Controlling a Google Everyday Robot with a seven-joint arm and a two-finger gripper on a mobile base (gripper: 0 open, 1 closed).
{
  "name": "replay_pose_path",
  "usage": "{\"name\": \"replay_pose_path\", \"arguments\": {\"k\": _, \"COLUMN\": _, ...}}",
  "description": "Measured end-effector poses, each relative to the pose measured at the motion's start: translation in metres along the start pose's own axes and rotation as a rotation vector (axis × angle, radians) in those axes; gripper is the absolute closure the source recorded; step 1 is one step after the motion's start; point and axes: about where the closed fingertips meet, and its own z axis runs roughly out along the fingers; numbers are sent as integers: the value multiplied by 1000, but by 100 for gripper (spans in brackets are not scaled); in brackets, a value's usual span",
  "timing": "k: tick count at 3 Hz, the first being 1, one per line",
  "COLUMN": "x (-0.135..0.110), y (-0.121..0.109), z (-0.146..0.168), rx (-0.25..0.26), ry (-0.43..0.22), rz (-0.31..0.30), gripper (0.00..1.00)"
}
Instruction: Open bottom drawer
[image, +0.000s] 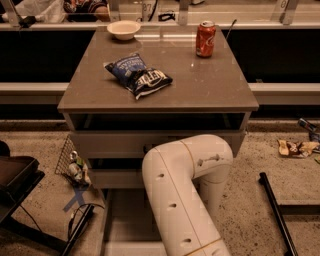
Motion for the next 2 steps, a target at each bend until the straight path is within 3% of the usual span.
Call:
{"name": "replay_pose_path", "arguments": {"k": 1, "x": 0, "y": 0, "z": 1, "rx": -2, "ry": -1, "rz": 0, "gripper": 0}}
{"name": "replay_pose_path", "arguments": {"k": 2, "x": -1, "y": 0, "z": 1, "rx": -2, "ry": -1, "rz": 0, "gripper": 0}}
